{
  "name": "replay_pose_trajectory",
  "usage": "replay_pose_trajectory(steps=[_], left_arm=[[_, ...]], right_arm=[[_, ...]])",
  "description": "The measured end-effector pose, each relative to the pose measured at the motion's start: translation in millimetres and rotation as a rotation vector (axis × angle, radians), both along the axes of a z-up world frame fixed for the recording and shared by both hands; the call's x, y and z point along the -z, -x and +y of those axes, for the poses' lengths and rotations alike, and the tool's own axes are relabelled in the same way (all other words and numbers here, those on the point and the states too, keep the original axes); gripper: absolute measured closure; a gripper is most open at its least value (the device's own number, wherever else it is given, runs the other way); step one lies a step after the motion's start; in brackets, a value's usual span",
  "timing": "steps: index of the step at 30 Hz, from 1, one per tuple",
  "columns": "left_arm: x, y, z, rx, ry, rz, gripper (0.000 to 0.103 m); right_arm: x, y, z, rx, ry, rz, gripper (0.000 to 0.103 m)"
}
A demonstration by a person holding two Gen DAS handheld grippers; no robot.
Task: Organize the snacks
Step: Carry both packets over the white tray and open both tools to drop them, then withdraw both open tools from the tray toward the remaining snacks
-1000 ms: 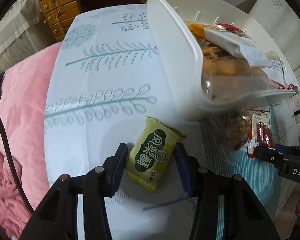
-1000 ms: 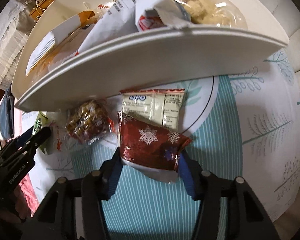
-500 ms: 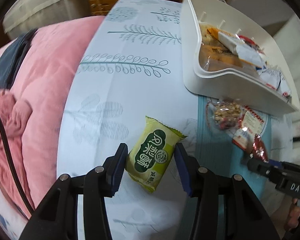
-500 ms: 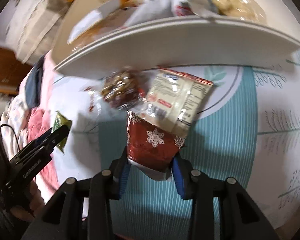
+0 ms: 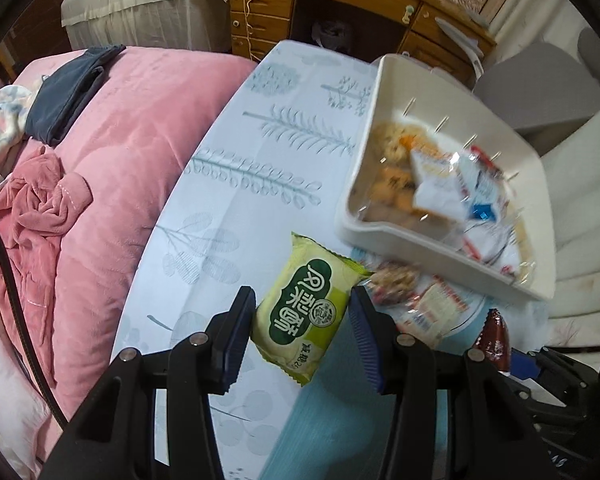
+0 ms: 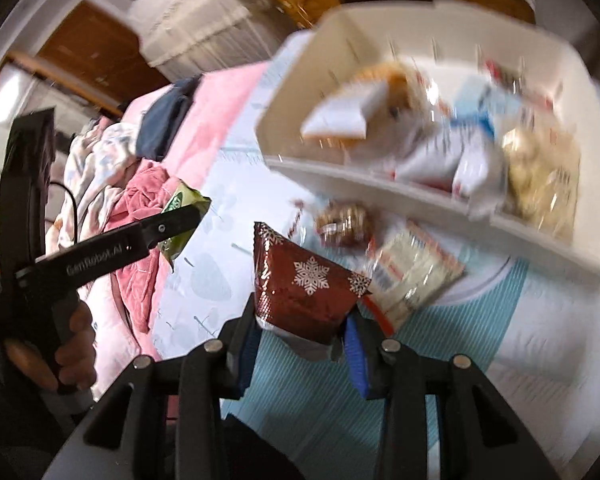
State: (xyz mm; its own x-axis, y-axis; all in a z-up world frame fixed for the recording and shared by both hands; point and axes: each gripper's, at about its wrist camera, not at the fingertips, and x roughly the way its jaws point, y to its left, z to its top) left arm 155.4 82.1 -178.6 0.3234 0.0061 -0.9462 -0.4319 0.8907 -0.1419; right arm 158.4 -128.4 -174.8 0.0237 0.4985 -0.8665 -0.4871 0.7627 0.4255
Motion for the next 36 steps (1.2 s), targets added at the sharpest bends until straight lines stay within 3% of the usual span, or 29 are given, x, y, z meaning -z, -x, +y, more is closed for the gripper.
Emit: replay_pose_trajectory(steps=[8,13,21,29,32,35,36], left_arm=[[-27,-29,-32,0.038,0.017,-0.037,0.056],[-37,-54,-55,0.076,0.021,-0.069,0.056],[-42,-95,-88,0.135,0.031,-0.107,0.056],[-41,-122,-113,0.192,0.032,-0.128,0.055],[-39,-126,-119,0.209,0.024,-0.124,0.050],[-40,-125,-118,0.201,0.028,-0.131,0.026],[-41,-125,-118,0.196,0.030,-0.132,0.024]], right_arm=[[-28,-20,-23,0.002,-0.027,-0.164,0.065],[-39,-39,-51,0.085,-0.056,-0.224,0.065],[-41,-67,-99,0.245,-0.094,-0.260,0.064],[-26,-86,-123,0.339,-0.072,-0.233,0.061],[-24,-89,-129,0.345,-0.071,-0.215,0.044],[-23,-89,-131,0.347,-0.071,-0.209,0.032],[-23,-88,-131,0.346,-0.068,-0.203,0.029]])
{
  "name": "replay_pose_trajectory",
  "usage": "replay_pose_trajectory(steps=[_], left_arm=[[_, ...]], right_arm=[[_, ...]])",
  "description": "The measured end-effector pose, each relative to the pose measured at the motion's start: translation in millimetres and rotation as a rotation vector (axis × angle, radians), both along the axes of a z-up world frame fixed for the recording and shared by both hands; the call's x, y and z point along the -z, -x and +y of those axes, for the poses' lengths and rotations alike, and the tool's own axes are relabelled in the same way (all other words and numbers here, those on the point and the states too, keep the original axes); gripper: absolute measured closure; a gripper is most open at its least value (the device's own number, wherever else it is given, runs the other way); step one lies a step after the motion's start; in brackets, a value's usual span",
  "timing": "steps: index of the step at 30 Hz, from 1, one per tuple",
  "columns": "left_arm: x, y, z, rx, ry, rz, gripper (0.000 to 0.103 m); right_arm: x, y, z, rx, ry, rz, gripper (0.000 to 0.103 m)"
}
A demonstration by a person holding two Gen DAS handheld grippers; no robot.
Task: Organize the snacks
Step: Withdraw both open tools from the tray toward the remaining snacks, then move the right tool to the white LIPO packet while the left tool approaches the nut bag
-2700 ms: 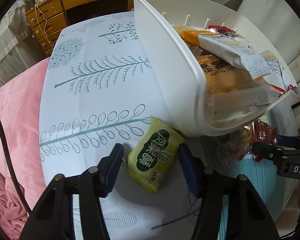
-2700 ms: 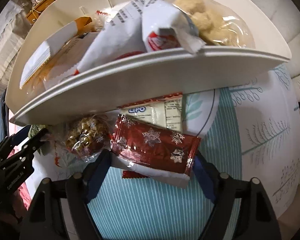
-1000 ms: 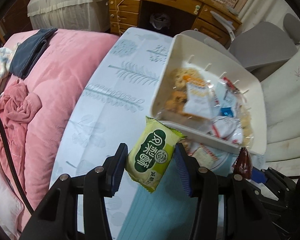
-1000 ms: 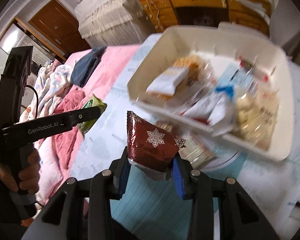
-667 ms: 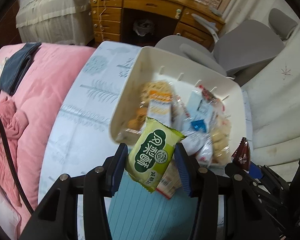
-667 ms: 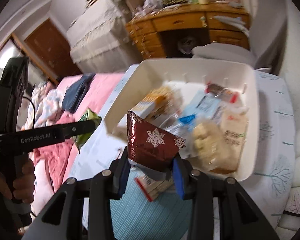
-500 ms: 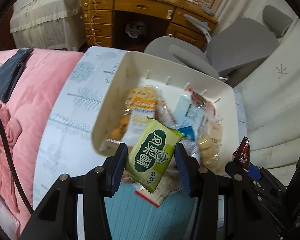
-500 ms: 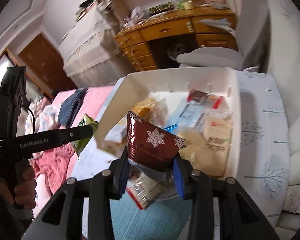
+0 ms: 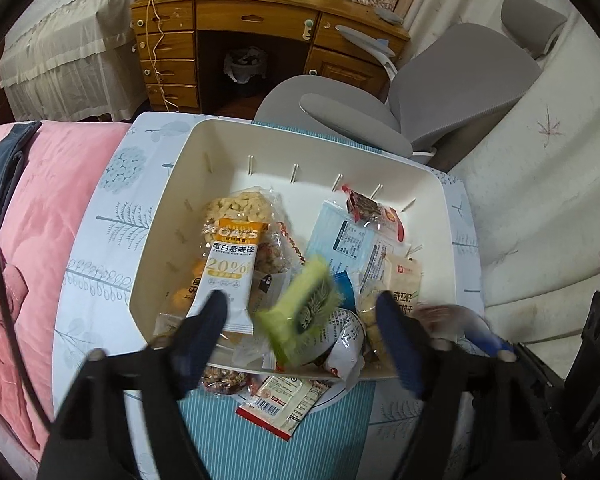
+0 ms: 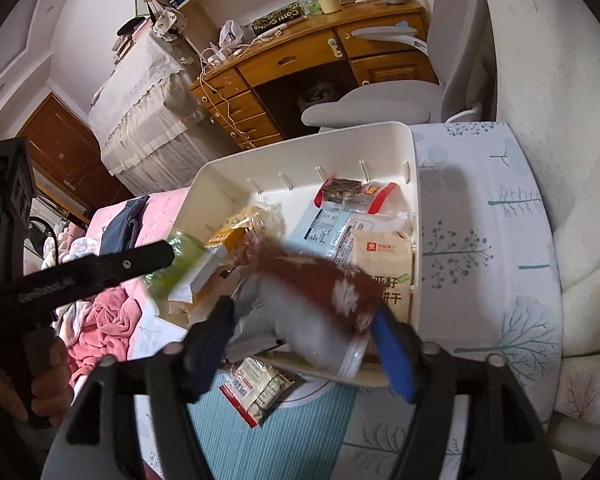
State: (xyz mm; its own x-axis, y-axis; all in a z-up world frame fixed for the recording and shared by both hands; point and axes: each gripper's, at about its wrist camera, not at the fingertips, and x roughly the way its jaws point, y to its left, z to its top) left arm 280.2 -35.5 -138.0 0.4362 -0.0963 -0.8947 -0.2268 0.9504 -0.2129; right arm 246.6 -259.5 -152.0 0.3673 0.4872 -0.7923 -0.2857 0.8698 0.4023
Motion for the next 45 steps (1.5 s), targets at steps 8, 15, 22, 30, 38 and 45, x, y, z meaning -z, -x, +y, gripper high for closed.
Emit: replay_pose_trajectory(steps=[8,15,22,30,38,45], left_arm=[[-9,20,14,-0.026,0.007,-0.011,0.021],[-15,57,36,-0.047,0.010,-0.035,0.020],[-14,96,61,-0.052,0.012,-0.042,0.020],[1,133,96,-0.042,0.051,-0.024,0.020],[31,137,109,0.034,0.058,0.034,0.020],[58,119,110,0.139,0.054,0.067,0.020]], right_arm=[[-4,9,7,0.004,0.004,0.016,0.018],[-11,29,24,-0.005,0.005,0.016,0.017],[-12,57,47,0.008,0.013,0.032,0.017],[-3,85,76,0.039,0.048,0.070,0.017],[16,101,100,0.097,0.082,0.112,0.017],[43,112,106,0.190,0.144,0.146,0.017]])
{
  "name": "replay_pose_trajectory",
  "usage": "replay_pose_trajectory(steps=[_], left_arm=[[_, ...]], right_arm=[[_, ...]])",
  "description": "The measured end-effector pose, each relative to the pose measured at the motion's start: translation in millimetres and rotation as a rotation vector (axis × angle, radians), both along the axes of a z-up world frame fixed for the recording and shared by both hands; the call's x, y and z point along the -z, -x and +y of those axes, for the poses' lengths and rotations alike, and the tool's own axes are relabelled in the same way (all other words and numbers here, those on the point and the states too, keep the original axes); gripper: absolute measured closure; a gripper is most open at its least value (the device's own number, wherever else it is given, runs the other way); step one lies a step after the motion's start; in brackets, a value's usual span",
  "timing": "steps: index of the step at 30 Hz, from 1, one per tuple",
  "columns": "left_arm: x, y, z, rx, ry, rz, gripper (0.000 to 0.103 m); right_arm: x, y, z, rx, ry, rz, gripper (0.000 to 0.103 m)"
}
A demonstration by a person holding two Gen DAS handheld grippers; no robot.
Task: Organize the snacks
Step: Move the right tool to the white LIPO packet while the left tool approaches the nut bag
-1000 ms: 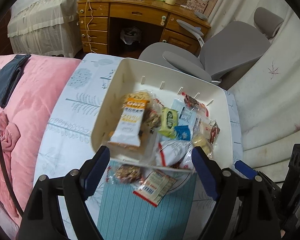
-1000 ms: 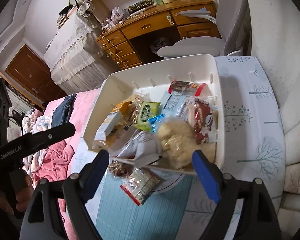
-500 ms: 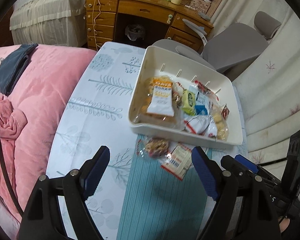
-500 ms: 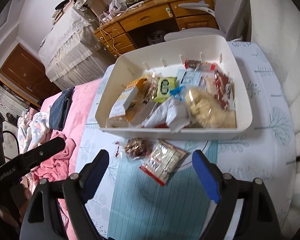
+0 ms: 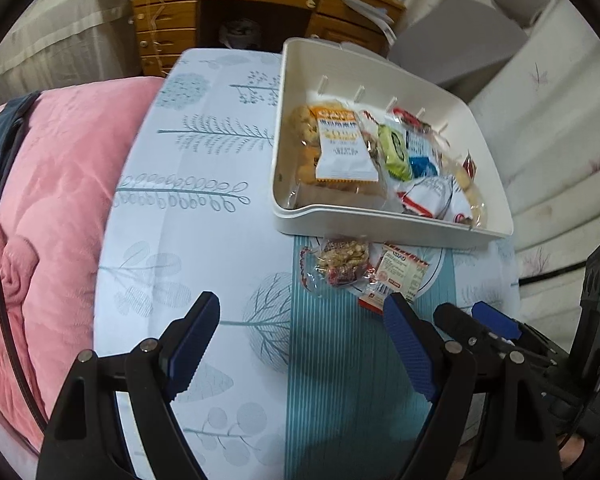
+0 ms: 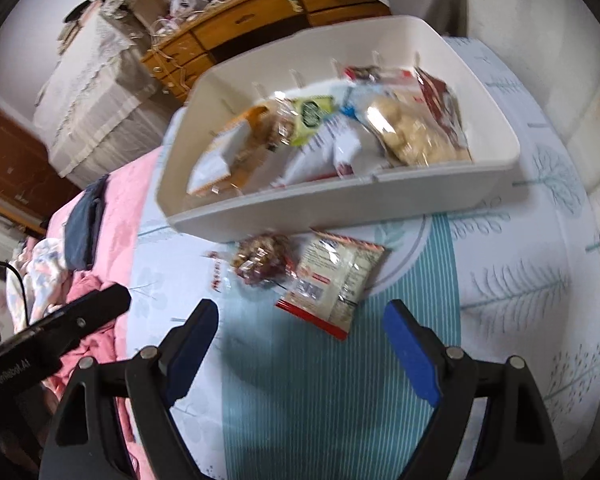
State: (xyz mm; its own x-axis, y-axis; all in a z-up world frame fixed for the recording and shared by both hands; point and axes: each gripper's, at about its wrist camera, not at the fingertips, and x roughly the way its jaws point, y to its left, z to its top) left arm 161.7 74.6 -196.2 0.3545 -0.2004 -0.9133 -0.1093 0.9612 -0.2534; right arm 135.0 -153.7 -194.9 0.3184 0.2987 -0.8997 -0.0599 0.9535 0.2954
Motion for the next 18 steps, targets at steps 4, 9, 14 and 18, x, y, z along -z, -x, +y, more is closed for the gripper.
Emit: replay_pose_trajectory(steps=[4,9,14,18], left_arm=[[20,-17,-5,0.060,0.015,0.038,0.020],[47,-39,-10,0.111,0.040,0.107,0.020],[69,-56,-21,0.145,0.061,0.126,0.020],[81,-66,-29,0.156,0.065,0.123,0.020]], right_arm=[[17,4,0,0.048,0.035,0.012,0.017],[36,8,4,0.080,0.061,0.001,0.017],[51,11,13,0.081,0.102,-0.056,0.017],[62,12,21,0.066,0.142,-0.097,0.017]])
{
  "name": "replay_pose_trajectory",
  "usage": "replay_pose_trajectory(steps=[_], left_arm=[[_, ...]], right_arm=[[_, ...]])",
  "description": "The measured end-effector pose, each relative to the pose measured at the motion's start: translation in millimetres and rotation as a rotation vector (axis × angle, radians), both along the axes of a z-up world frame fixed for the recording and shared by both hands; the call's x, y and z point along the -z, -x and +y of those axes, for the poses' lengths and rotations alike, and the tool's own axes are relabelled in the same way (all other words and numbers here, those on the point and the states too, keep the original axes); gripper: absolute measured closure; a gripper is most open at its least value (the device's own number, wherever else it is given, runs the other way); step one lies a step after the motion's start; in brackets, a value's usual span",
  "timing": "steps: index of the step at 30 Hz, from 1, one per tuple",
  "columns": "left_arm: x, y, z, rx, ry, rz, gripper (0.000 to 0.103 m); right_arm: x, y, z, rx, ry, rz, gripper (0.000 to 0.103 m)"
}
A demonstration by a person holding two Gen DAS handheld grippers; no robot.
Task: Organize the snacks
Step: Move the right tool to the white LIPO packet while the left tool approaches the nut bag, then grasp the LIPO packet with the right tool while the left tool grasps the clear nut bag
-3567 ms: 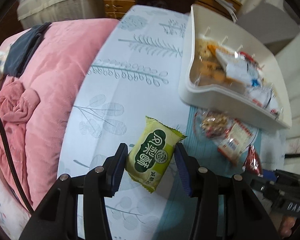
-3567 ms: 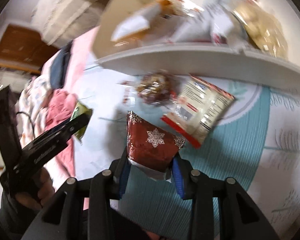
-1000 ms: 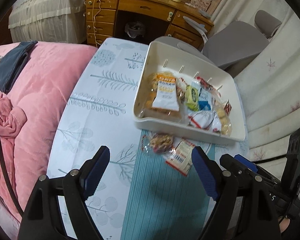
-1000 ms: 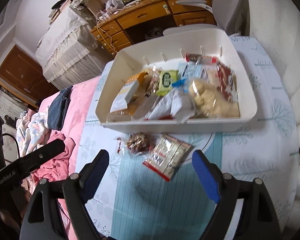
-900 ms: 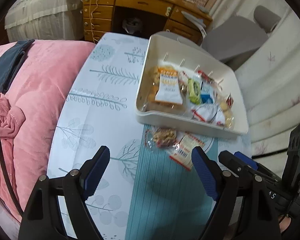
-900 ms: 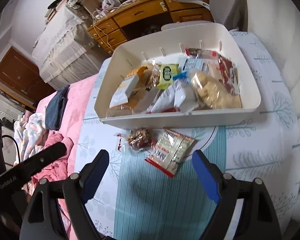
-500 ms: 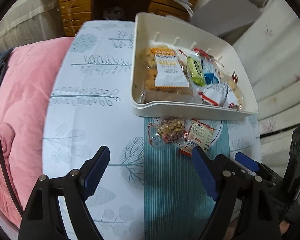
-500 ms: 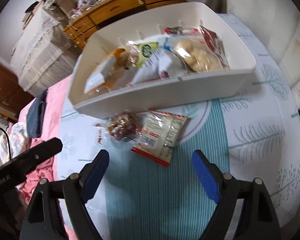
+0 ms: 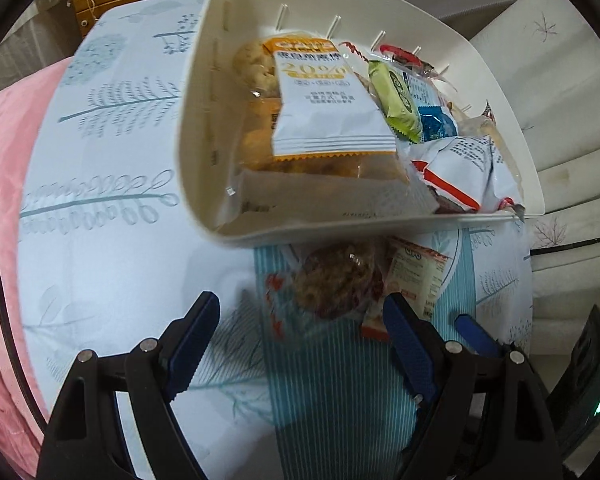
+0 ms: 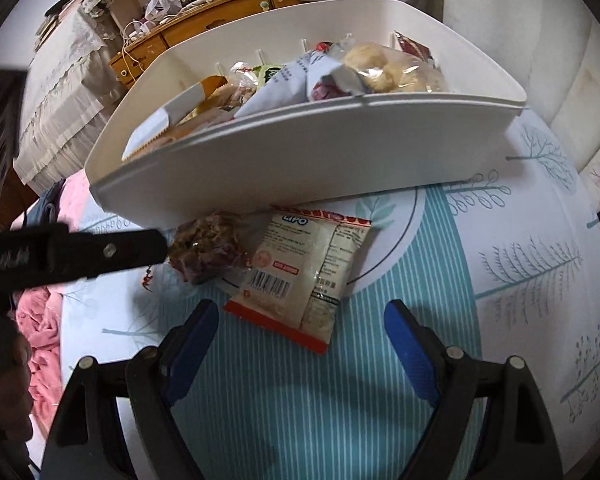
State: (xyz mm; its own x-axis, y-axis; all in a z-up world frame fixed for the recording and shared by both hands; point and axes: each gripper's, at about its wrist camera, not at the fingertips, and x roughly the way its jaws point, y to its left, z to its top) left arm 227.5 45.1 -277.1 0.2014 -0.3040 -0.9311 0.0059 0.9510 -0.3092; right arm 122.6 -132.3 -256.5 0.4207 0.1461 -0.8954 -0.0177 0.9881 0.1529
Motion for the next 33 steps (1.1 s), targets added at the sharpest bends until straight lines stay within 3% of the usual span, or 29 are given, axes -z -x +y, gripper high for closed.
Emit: replay_pose_trajectory(steps=[7,15,18,25,27,33], left_arm=[[18,-13,-22,0.037,-0.020,0.005,0.020],[25,-17,-39,0.044,-0.055,-0.014,0.020],[24,-19,-42,0.048,-0.089,-0.031,0.032],[23,-23,-29,0.013,-0.039,-0.011,0.036],[20,-22,-24,0.006,-0.009,-0.013,0.048],[17,-19,-12,-0.028,-0.014,0.001,0.050]], right_arm=[[16,1,12,-0.042,0.095,-0.037,0.017],[22,-5,19,-0.091,0.132,-0.080,0.017],[24,-9,22,-0.126,0.173,-0.094,0.017],[26,-14,26,-0.169,0.178,-0.092,0.017],[25,-9,28,-0.175,0.178,-0.092,0.017],[25,-7,31,-0.187,0.176,-0.091,0.021]])
